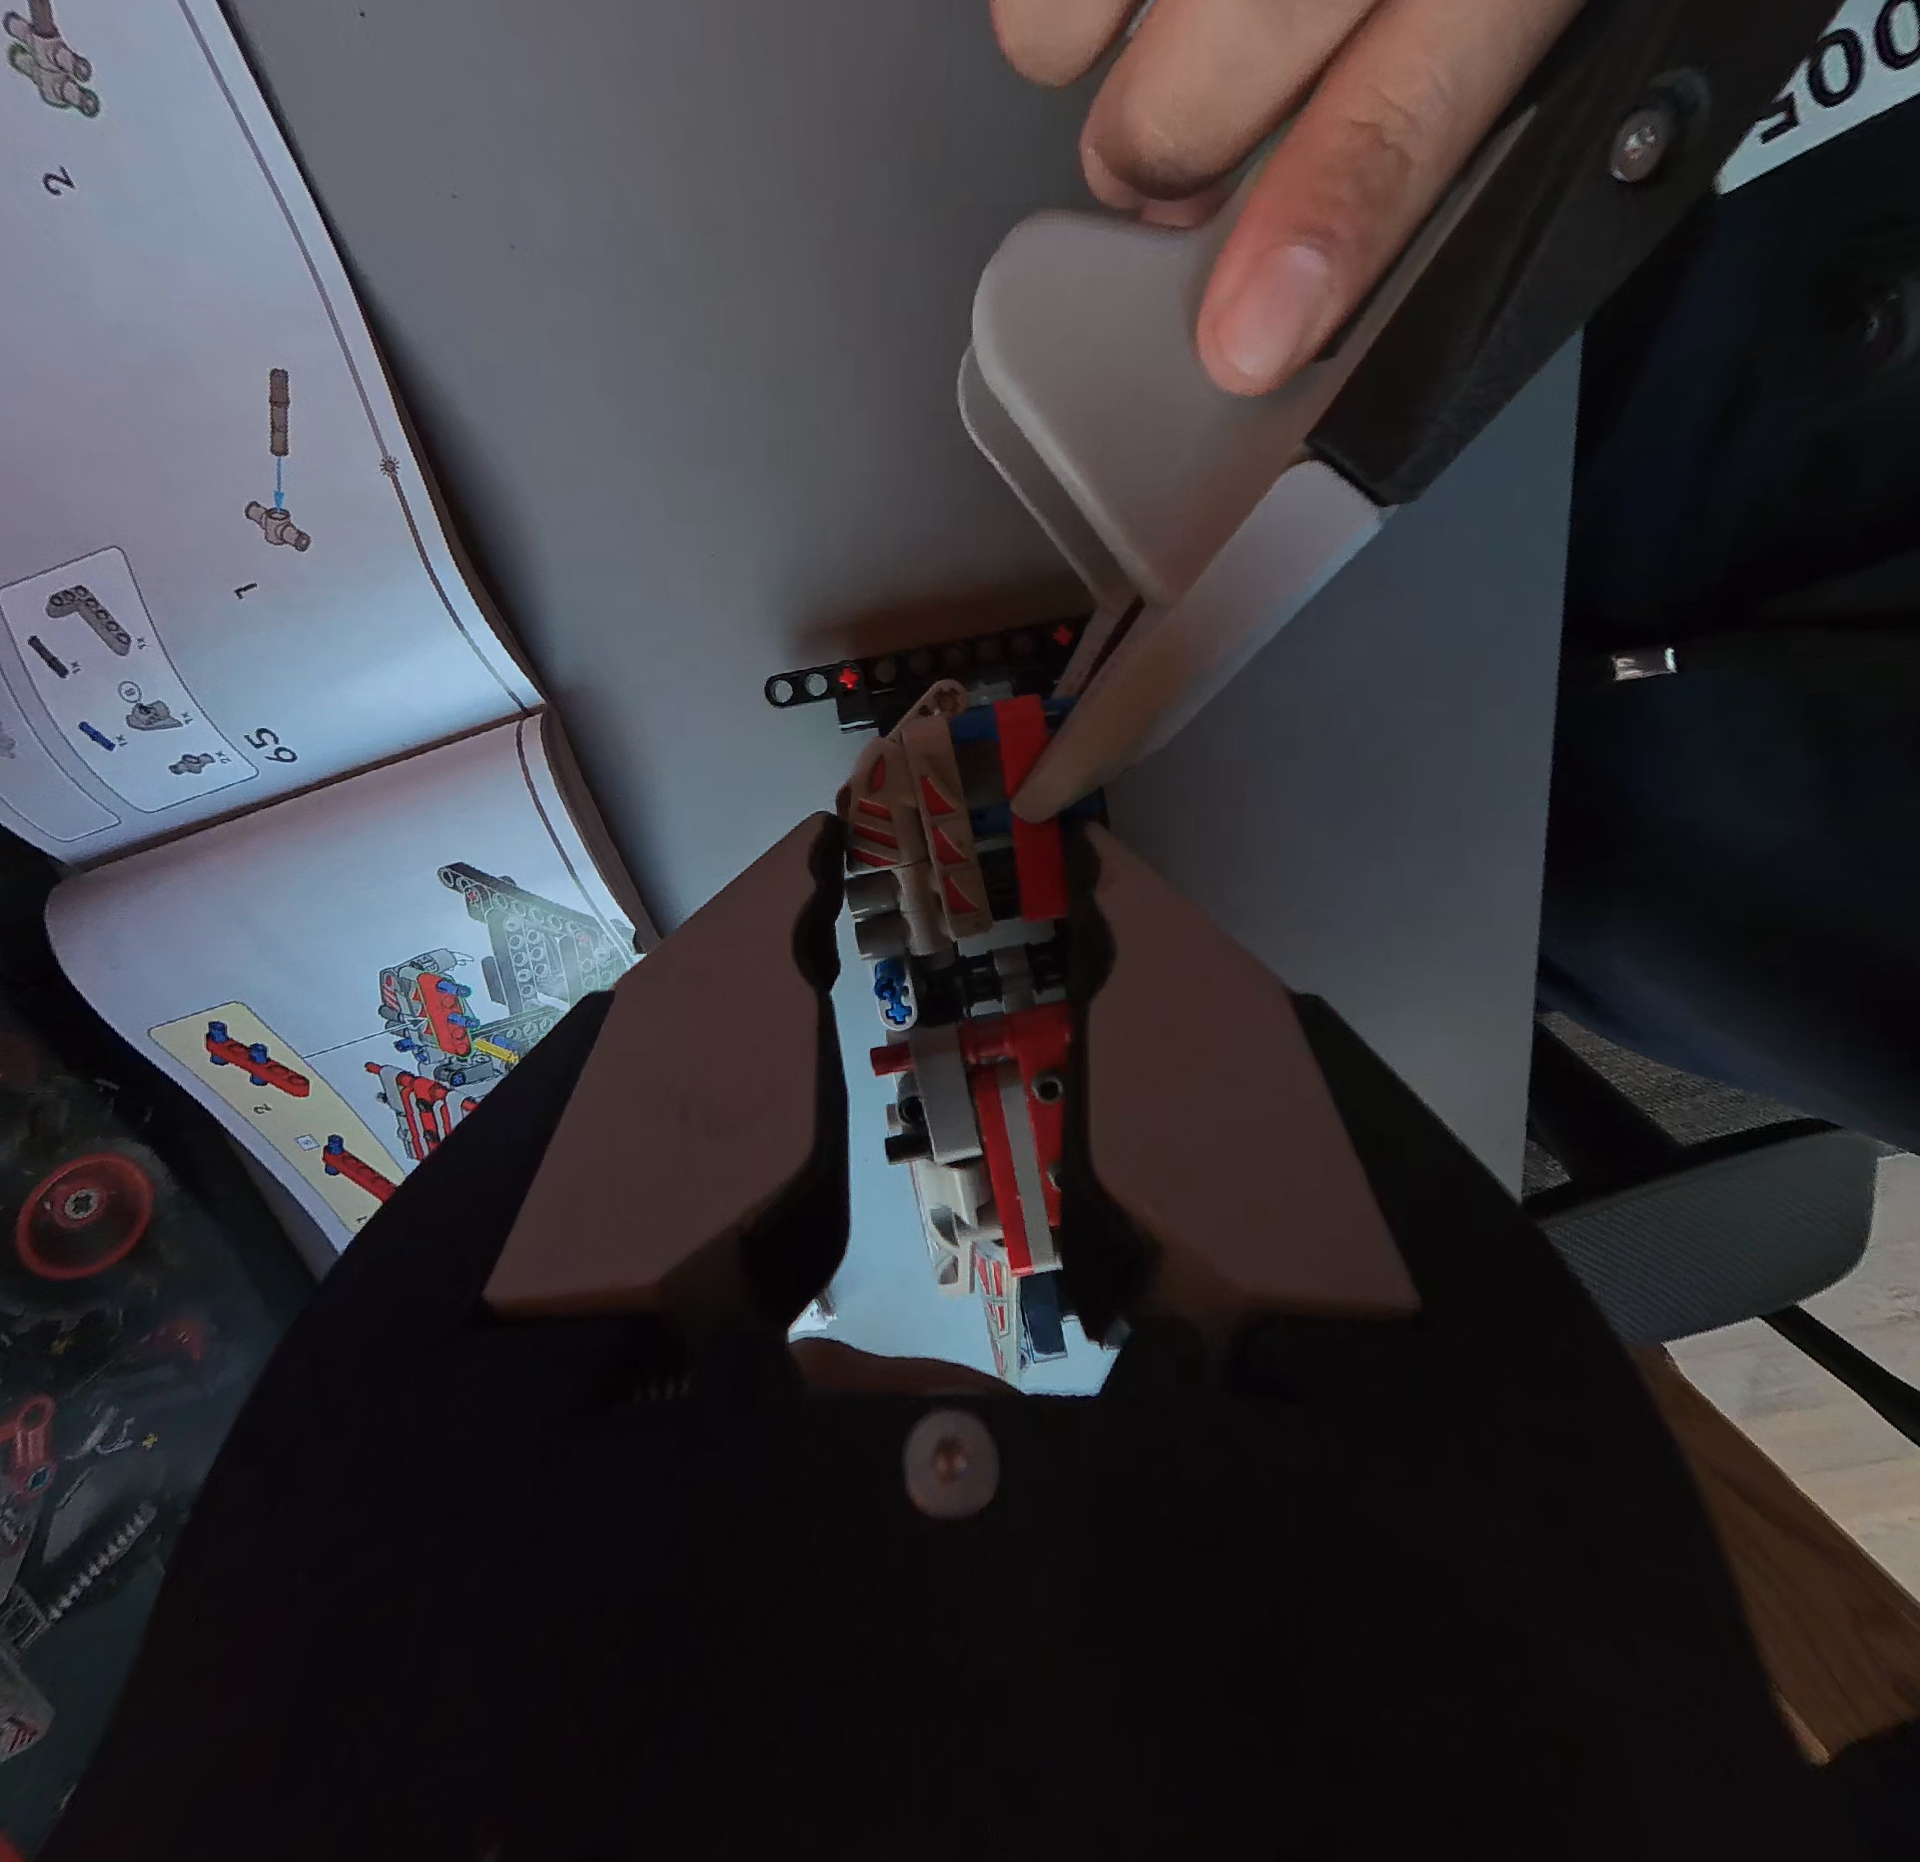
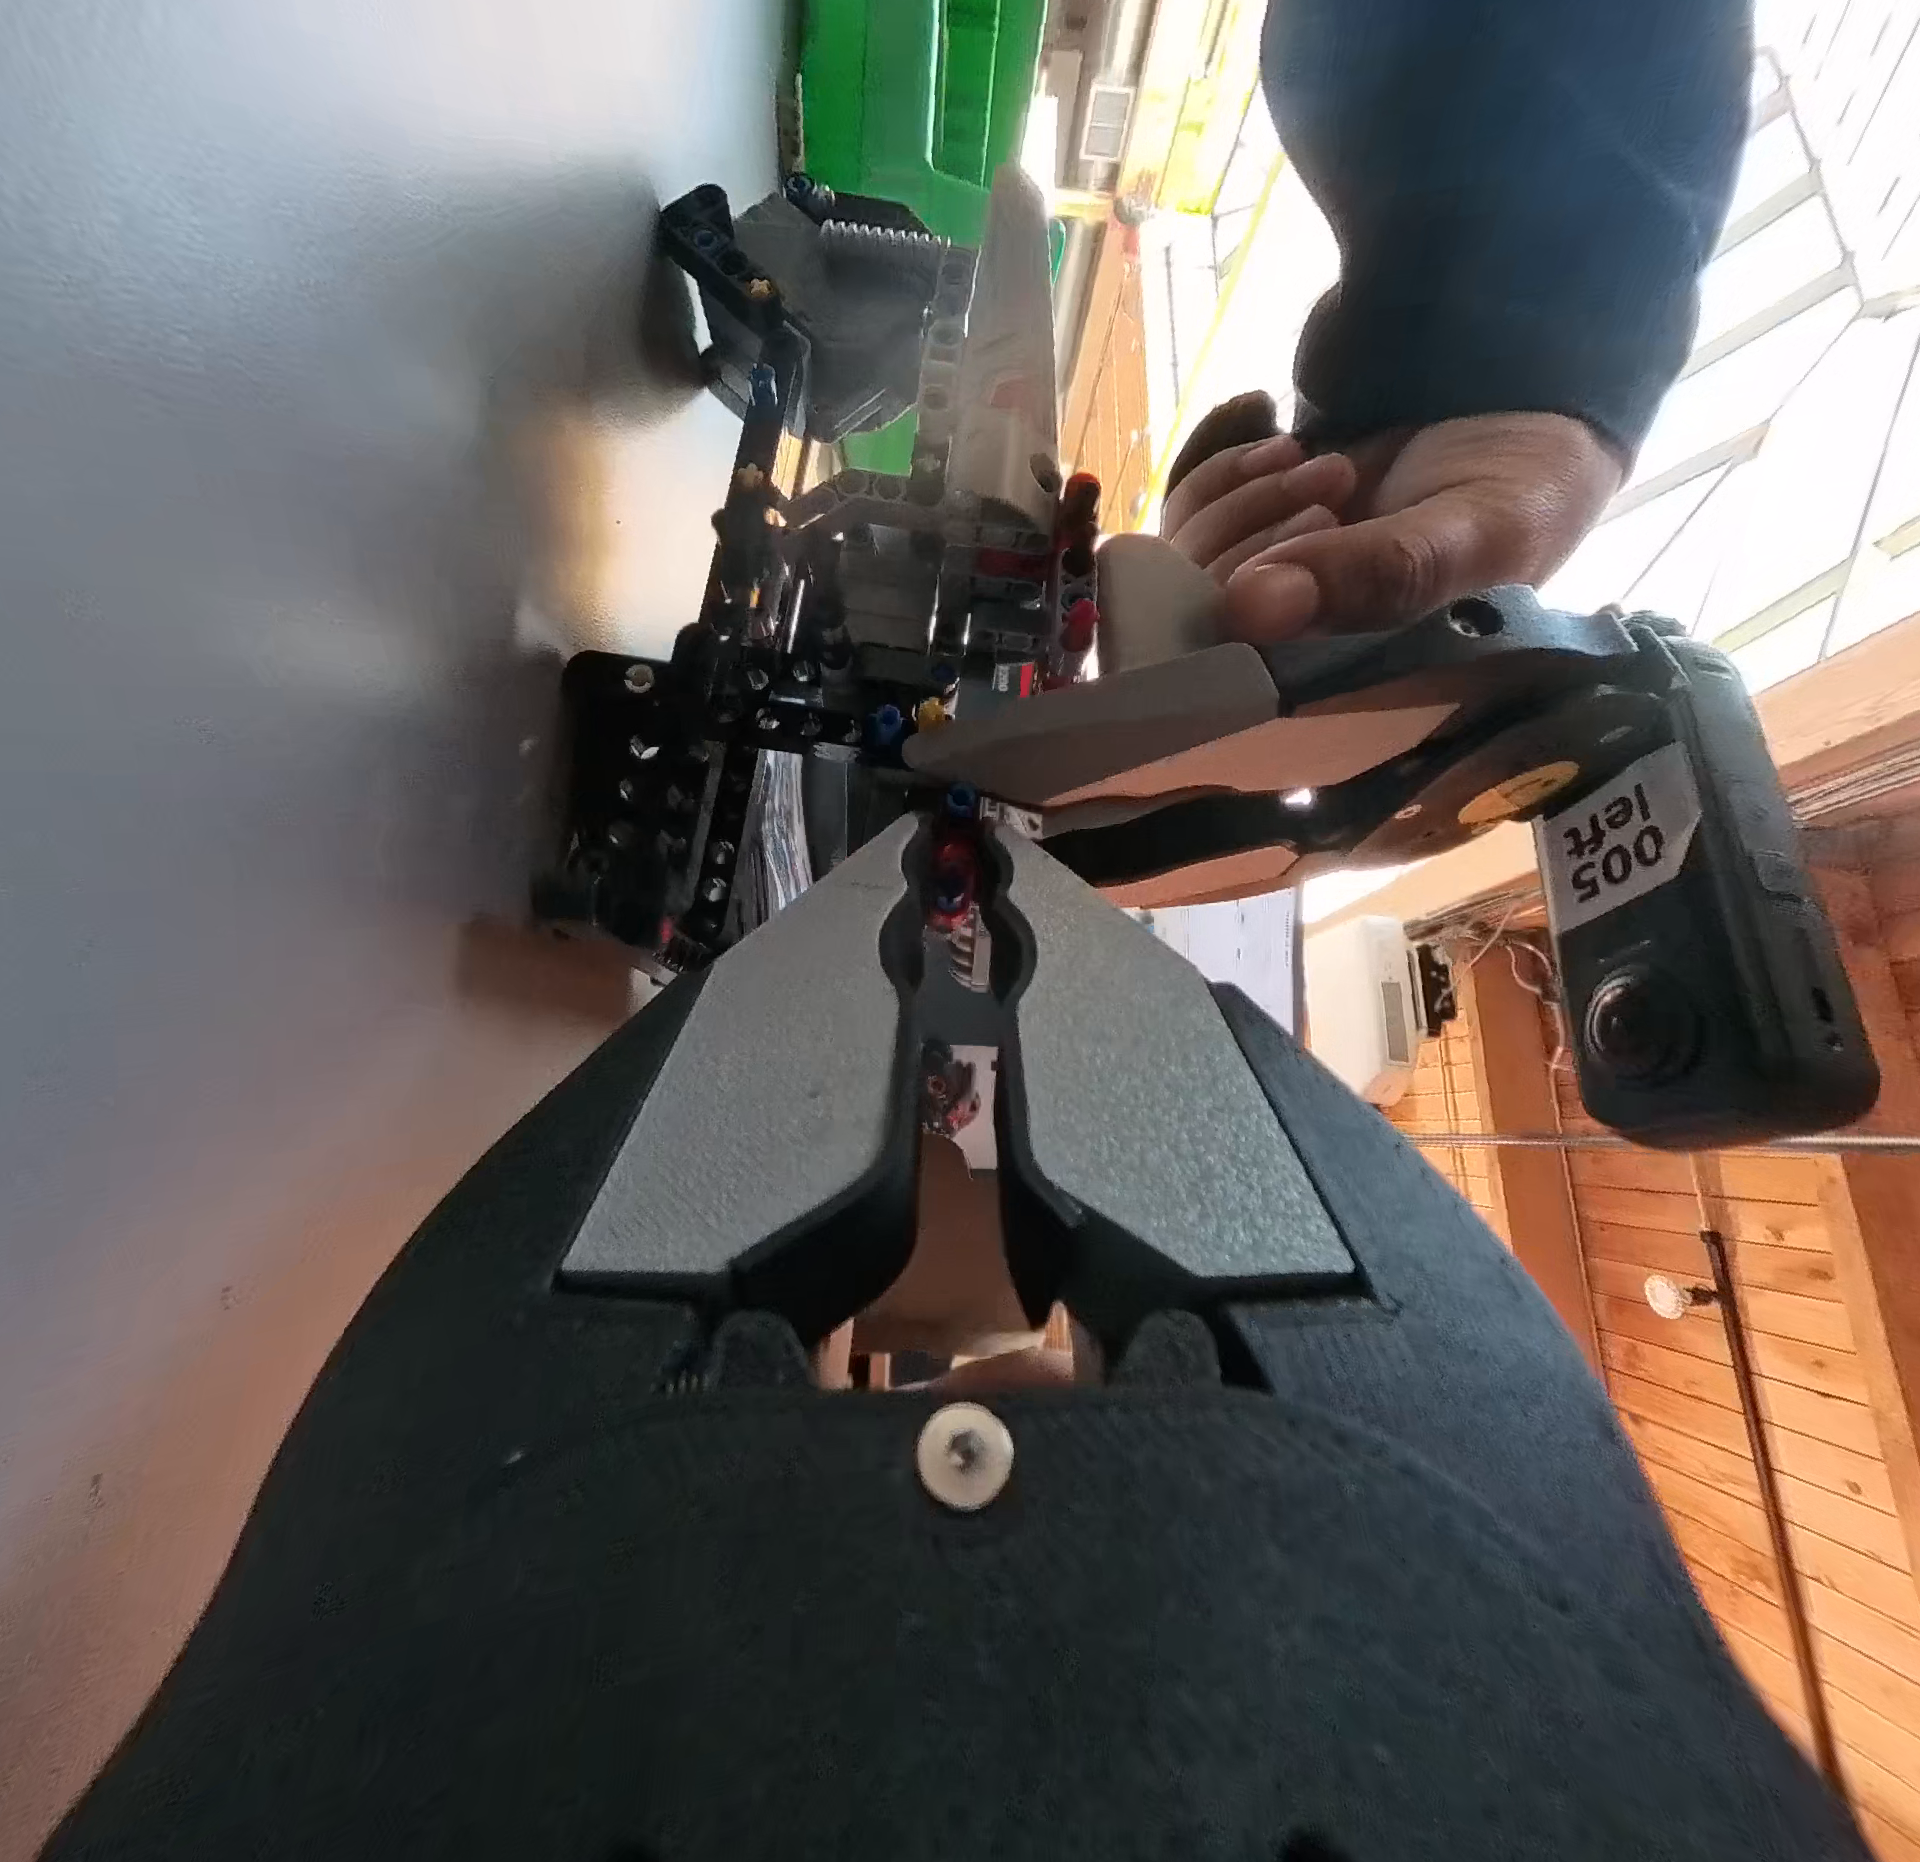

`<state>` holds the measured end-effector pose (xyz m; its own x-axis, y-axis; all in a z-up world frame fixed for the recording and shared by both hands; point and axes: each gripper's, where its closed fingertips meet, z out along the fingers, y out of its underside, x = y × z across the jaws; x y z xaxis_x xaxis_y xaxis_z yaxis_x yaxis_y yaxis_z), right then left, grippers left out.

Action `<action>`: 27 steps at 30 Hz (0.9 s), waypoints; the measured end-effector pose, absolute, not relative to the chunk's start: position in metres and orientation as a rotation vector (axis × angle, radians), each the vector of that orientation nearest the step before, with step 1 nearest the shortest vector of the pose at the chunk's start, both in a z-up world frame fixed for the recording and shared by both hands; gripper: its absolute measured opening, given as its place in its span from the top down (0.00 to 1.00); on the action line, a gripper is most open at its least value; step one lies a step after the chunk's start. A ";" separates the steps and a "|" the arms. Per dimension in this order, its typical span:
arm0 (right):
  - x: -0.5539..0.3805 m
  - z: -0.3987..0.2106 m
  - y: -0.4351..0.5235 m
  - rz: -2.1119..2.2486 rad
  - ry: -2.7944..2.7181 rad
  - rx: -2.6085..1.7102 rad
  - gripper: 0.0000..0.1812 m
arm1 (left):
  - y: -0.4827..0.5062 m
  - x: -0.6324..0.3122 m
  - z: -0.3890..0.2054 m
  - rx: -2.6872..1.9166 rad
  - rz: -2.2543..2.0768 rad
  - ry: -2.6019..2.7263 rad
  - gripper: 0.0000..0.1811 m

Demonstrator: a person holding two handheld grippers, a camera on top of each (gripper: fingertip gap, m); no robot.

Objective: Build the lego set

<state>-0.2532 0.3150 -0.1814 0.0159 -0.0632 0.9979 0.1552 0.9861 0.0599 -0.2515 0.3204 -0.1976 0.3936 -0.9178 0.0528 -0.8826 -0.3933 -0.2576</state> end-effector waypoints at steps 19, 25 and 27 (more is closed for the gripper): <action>-0.253 -0.182 0.314 -0.154 -1.539 -0.067 0.98 | 0.317 -0.257 -0.177 -2.488 -0.460 1.605 0.80; -0.253 -0.182 0.315 -0.142 -1.538 -0.072 0.98 | 0.317 -0.255 -0.182 -2.501 -0.424 1.651 0.79; -0.253 -0.182 0.315 -0.141 -1.537 -0.069 0.98 | 0.317 -0.254 -0.184 -2.507 -0.422 1.665 0.78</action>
<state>-0.2533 0.3148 -0.1818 0.0276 -0.0475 0.9985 0.1344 0.9900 0.0434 -0.2540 0.3166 -0.1839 0.3628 -0.9157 0.1727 -0.8874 -0.3961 -0.2359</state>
